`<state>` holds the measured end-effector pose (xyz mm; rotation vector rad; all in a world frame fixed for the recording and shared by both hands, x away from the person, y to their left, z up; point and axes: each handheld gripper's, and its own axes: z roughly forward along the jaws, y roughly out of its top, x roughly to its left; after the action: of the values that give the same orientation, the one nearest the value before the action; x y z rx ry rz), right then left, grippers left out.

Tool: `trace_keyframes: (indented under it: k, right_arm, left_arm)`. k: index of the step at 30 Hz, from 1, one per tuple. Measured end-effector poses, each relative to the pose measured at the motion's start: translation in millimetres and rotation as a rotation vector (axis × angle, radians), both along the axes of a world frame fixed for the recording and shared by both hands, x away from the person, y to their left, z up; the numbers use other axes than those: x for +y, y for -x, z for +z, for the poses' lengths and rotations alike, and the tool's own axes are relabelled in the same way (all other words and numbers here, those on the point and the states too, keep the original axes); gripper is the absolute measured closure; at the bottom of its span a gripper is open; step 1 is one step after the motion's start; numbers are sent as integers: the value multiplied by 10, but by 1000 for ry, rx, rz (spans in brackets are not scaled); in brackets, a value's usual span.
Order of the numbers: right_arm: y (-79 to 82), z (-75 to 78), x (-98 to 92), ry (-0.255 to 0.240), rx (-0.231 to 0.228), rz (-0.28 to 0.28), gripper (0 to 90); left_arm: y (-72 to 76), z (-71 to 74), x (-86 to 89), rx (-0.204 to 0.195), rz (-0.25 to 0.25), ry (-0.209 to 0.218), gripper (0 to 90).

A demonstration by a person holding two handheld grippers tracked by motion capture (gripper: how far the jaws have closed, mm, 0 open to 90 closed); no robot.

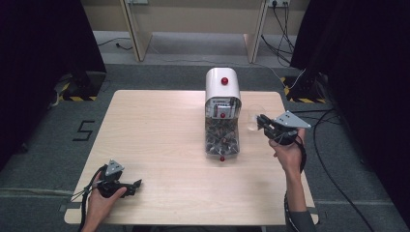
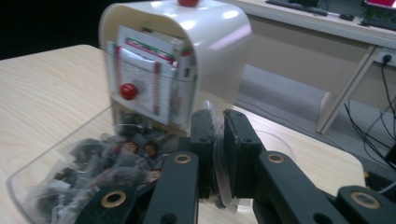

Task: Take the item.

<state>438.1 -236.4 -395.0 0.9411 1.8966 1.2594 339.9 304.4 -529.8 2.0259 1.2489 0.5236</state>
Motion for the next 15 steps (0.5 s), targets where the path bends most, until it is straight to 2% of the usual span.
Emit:
trace_keyframes:
  k: [1, 4, 15]
  right_arm:
    - [-75, -3, -27, 2, 11, -17, 829]
    - [-161, -13, -46, -4, 12, -32, 830]
    - [-387, -53, -39, -19, 18, -60, 831]
  left_arm:
    - [0, 0, 0, 0, 0, 0, 0]
    - [0, 1, -2, 1, 1, 0, 0]
    - [-1, 2, -1, 1, 1, -2, 0]
